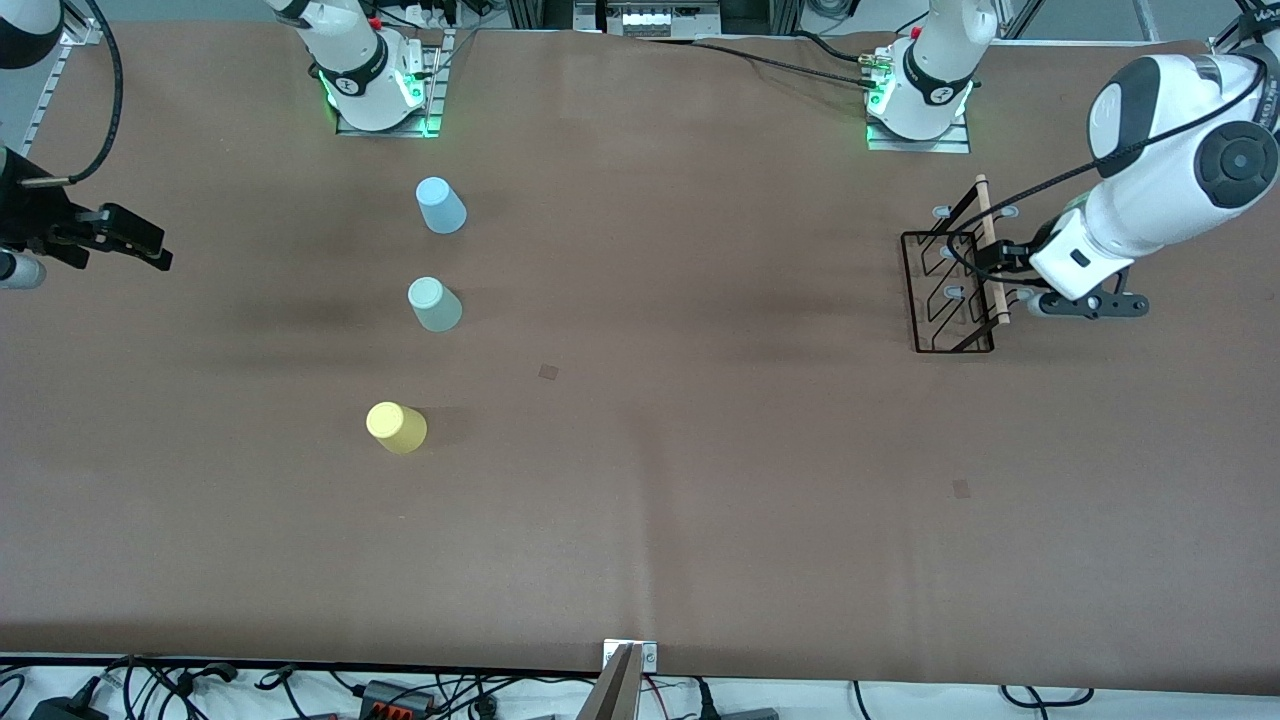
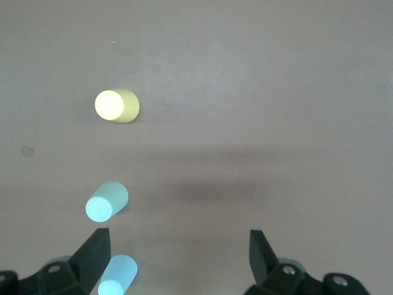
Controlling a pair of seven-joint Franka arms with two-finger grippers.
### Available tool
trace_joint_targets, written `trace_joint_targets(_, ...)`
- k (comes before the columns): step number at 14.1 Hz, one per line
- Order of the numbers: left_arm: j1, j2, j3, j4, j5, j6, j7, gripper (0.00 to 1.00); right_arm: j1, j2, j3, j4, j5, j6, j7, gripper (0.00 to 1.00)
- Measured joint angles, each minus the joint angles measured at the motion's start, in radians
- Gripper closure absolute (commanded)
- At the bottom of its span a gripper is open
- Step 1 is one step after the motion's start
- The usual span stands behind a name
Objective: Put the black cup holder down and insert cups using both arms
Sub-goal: 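Reach the left gripper to the rack and grasp its wooden handle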
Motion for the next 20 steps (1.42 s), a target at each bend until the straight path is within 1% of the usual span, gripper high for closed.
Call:
trace_joint_targets(5,0.015,-0.015,0.000,-0.086,0.000,0.037,0.001,0.00,0.003,0.034,0.000,0.000,0.000,0.015,0.000,0.00)
trace_joint_targets(8,0.032,-0.015,0.001,-0.138,0.000,0.078,0.011,0.00,0.002,0.034,-0.006,0.004,0.000,0.016,0.000,0.00)
trace_joint_targets(10,0.049,-0.015,0.001,-0.153,0.000,0.083,0.019,0.00,0.002,0.032,-0.008,0.006,0.000,0.016,0.000,0.00)
trace_joint_targets(14,0.056,-0.015,0.001,-0.160,0.000,0.083,0.024,0.12,0.002,0.052,-0.009,0.005,0.000,0.029,0.001,0.00)
trace_joint_targets(15,0.056,-0.014,0.001,-0.163,0.000,0.083,0.024,0.17,0.001,0.061,-0.010,0.004,0.000,0.030,0.001,0.00)
trace_joint_targets(17,0.056,-0.012,0.001,-0.169,0.000,0.083,0.025,0.35,-0.001,0.074,-0.011,0.004,0.000,0.035,0.001,0.00)
trace_joint_targets(20,0.056,-0.011,0.001,-0.172,0.000,0.083,0.025,0.50,-0.001,0.076,-0.012,0.004,0.000,0.036,0.001,0.00)
